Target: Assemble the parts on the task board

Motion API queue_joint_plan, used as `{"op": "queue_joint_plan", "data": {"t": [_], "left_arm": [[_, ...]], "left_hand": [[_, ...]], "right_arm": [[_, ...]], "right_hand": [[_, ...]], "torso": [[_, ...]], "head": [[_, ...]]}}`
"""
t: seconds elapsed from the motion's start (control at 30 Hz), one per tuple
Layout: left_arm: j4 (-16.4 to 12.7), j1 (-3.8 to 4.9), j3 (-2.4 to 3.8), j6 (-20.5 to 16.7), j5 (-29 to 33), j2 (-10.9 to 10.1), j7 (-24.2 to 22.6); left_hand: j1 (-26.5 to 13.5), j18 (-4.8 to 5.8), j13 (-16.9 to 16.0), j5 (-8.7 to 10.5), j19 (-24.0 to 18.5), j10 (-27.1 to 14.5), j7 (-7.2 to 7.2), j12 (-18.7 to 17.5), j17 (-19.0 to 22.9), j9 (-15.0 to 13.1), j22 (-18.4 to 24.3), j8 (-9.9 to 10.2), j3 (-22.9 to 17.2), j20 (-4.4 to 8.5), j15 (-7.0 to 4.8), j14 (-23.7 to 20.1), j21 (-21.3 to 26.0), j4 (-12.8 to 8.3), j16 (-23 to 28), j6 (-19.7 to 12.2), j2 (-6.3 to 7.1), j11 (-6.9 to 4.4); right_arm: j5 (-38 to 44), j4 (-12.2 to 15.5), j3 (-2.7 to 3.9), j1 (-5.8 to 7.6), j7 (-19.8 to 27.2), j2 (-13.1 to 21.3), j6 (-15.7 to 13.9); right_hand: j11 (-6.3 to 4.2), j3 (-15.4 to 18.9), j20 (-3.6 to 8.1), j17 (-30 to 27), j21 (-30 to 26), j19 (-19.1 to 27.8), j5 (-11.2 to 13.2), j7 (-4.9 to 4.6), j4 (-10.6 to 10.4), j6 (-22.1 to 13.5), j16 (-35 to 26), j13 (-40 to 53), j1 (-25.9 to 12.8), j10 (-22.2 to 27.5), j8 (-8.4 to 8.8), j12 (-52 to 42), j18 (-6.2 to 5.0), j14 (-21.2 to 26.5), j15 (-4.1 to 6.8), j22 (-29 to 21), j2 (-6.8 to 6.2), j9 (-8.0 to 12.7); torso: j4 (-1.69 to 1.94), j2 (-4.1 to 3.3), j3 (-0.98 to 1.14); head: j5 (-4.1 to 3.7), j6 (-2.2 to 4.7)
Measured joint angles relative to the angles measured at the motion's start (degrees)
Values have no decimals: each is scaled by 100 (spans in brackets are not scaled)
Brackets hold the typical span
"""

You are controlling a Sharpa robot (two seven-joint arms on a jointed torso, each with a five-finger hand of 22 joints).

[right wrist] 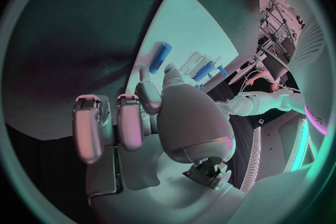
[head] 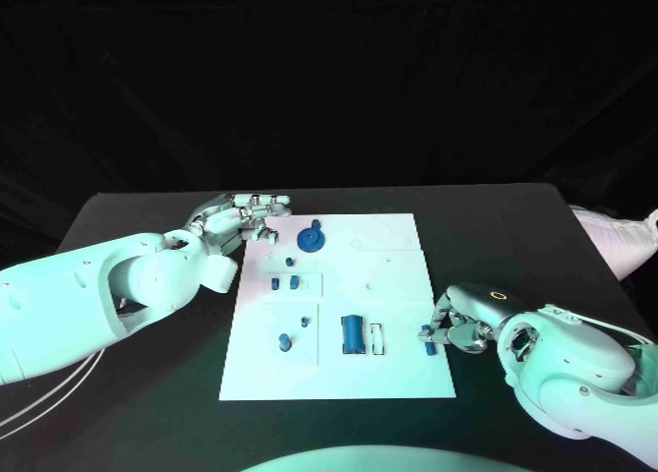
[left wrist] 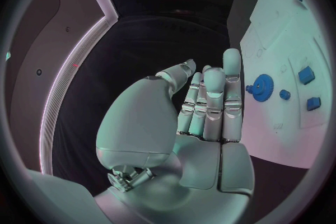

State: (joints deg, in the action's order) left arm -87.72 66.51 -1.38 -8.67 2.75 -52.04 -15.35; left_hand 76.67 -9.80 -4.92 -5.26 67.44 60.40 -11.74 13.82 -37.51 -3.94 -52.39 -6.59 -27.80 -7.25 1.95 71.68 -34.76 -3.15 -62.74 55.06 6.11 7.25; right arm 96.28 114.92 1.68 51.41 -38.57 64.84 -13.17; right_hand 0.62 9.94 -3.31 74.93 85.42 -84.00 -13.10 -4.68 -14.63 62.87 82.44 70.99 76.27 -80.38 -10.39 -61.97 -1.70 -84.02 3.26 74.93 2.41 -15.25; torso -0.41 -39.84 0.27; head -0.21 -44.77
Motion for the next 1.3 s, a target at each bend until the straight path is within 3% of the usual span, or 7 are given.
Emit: {"op": "queue_joint_plan", "data": {"t": [0.7,0.77,0.83,0.87,0.9,1.07,1.3], "left_arm": [[-18,-1,-2,1,0,-9,6],[-40,-1,-2,2,0,-5,6],[-57,-1,-2,2,0,-2,6],[-64,-1,-2,2,0,-2,6],[-68,-1,-2,2,0,-2,6],[-75,-1,-3,2,0,-1,6],[-74,-2,-3,2,0,-2,4]], "left_hand": [[0,0,0,0,0,0,0,18,24,0,2,-34,0,0,0,0,0,0,0,0,0,0],[0,0,0,0,0,0,0,36,29,0,5,-35,0,0,0,0,0,0,0,0,0,0],[0,0,0,0,0,0,0,37,29,0,5,-35,0,0,0,0,0,0,0,0,0,0],[0,0,0,0,0,0,0,38,29,0,5,-35,0,0,0,0,0,0,0,0,0,0],[0,0,0,0,0,0,0,38,34,0,5,-35,0,0,0,0,0,0,0,0,0,0],[0,0,0,0,0,0,0,37,35,0,5,-35,0,0,0,0,0,0,0,0,0,0],[0,0,0,0,0,0,0,37,35,0,4,-35,0,0,0,0,0,0,0,0,0,0]], "right_arm": [[477,-111,34,-34,-43,-395,472],[617,-132,31,-36,-45,-457,544],[733,-152,29,-44,-48,-512,607],[801,-162,29,-53,-50,-545,644],[849,-162,31,-59,-50,-570,665],[1036,-148,43,-90,-43,-667,727],[1074,-114,33,-121,-32,-679,634]], "right_hand": [[-50,-84,0,-1,0,0,581,10,419,178,0,-42,598,13,13,134,0,-1,-3,-1,-289,-146],[-50,-153,0,-1,0,0,680,6,503,189,0,-44,726,14,13,200,0,3,-16,-2,-280,-323],[-58,-243,0,-1,0,0,793,-10,592,168,0,-81,822,25,21,265,0,11,-3,-1,-286,-862],[-50,-302,0,-1,0,0,814,-18,652,133,0,-101,846,34,98,287,0,8,12,-2,-309,-1493],[-50,-356,0,-1,0,0,826,-12,705,126,0,-109,874,34,111,290,0,7,14,-2,-323,-1520],[-32,-639,0,-2,0,0,820,-24,901,119,0,-142,896,56,199,330,0,-2,23,-2,-330,-1249],[-35,-971,0,-2,0,0,-212,-4,743,141,0,-164,917,60,271,357,0,-2,22,-2,-351,-600]], "torso": [[4,3,-7],[5,3,-7],[7,3,-7],[7,3,-7],[7,3,-7],[7,3,-7],[4,3,-4]], "head": [[49,-44],[52,-47],[57,-52],[60,-53],[61,-54],[68,-65],[73,-73]]}}
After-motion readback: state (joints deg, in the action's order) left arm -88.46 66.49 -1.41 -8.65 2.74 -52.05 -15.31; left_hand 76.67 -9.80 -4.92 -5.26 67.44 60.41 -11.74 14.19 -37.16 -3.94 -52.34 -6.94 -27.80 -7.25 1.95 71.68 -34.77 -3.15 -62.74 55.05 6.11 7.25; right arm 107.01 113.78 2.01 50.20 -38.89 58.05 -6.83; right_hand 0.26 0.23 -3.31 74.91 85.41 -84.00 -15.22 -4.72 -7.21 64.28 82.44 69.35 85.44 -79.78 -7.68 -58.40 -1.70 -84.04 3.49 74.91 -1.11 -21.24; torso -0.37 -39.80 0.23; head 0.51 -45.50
